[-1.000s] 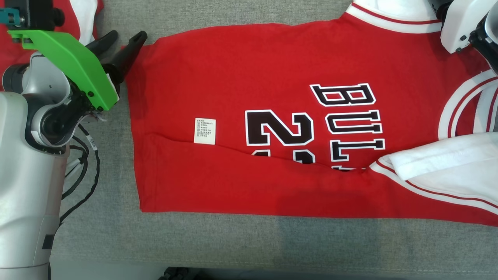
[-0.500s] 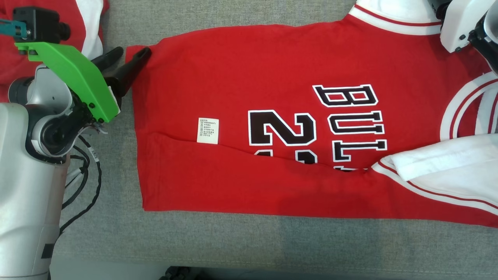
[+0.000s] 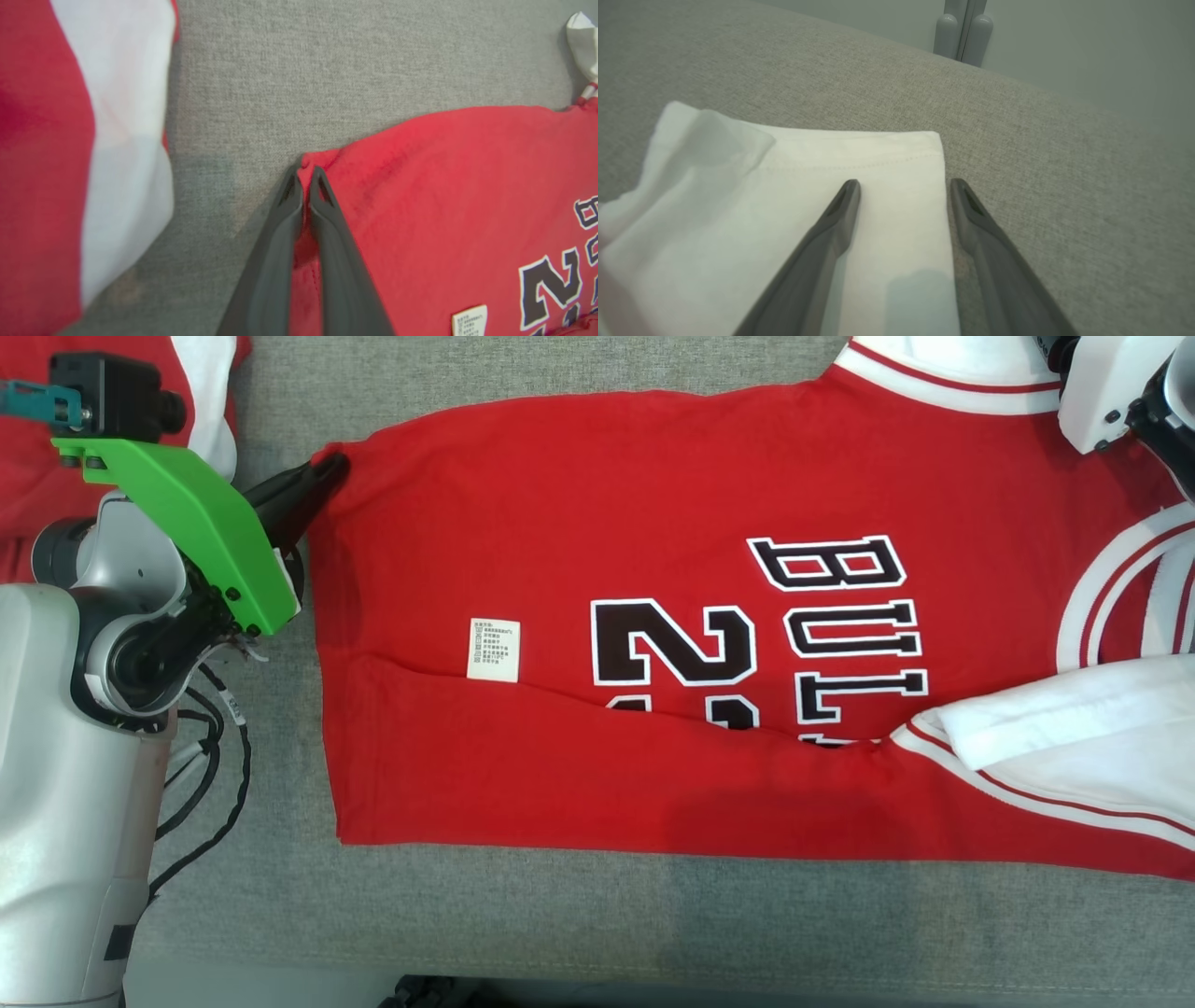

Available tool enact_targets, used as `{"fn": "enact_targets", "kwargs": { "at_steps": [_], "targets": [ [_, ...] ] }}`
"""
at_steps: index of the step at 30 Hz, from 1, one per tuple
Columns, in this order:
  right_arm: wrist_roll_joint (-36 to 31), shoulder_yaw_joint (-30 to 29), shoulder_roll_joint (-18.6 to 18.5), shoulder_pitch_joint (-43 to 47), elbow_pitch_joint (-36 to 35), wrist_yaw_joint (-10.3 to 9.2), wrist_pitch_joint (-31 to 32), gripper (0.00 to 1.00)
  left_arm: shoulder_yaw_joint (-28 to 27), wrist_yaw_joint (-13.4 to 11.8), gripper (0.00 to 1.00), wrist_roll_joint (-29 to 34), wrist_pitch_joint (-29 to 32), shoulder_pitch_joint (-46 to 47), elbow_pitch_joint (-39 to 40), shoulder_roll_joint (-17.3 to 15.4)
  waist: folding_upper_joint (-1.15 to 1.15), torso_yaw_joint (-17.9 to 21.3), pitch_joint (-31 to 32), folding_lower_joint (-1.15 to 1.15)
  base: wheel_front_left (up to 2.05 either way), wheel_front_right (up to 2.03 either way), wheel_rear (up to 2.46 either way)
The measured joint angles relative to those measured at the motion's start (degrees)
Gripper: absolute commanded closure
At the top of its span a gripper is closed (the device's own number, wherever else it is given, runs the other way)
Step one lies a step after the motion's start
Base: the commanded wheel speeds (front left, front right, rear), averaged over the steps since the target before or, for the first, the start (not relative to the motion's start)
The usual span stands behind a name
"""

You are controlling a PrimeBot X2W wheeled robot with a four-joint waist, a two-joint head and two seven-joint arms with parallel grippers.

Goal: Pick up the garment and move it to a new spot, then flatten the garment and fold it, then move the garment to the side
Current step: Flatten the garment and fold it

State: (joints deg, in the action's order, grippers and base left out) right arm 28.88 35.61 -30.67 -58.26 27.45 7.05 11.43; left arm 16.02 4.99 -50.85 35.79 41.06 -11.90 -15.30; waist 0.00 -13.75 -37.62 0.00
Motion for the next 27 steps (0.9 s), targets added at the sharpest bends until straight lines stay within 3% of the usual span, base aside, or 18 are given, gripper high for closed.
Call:
{"fn": "enact_targets", "kwargs": {
  "at_steps": [17,18,21,22,27],
  "targets": [
    [1.8,-0.4,-1.0,-2.5,2.8,0.0,0.5,0.0,0.8,0.5,1.0,0.0,-2.6,0.1,3.0,1.8,0.0,-2.6,-0.8,0.0,0.0,0.0,0.0],
    [2.1,-0.5,-0.9,-2.5,3.0,0.0,0.7,0.07,0.8,0.5,1.0,0.0,-2.6,0.1,3.1,1.8,0.0,-2.7,-0.8,0.0,0.0,0.0,0.0],
    [2.9,-0.7,-0.6,-2.6,3.5,0.0,0.8,0.82,0.9,0.5,1.0,0.0,-2.7,0.1,3.1,1.8,0.0,-2.9,-0.8,0.0,0.0,0.0,0.0],
    [3.1,-0.7,-0.5,-2.6,3.7,0.0,1.0,1.0,0.9,0.5,1.0,0.0,-3.0,0.1,3.1,1.8,0.0,-2.9,-0.8,0.0,0.0,0.0,0.0],
    [4.0,-0.4,1.2,-2.6,4.0,0.01,1.1,1.0,0.5,0.6,1.0,0.7,-4.8,0.1,3.0,1.3,0.0,-2.6,-0.3,0.0,0.0,0.0,0.0]
  ]
}}
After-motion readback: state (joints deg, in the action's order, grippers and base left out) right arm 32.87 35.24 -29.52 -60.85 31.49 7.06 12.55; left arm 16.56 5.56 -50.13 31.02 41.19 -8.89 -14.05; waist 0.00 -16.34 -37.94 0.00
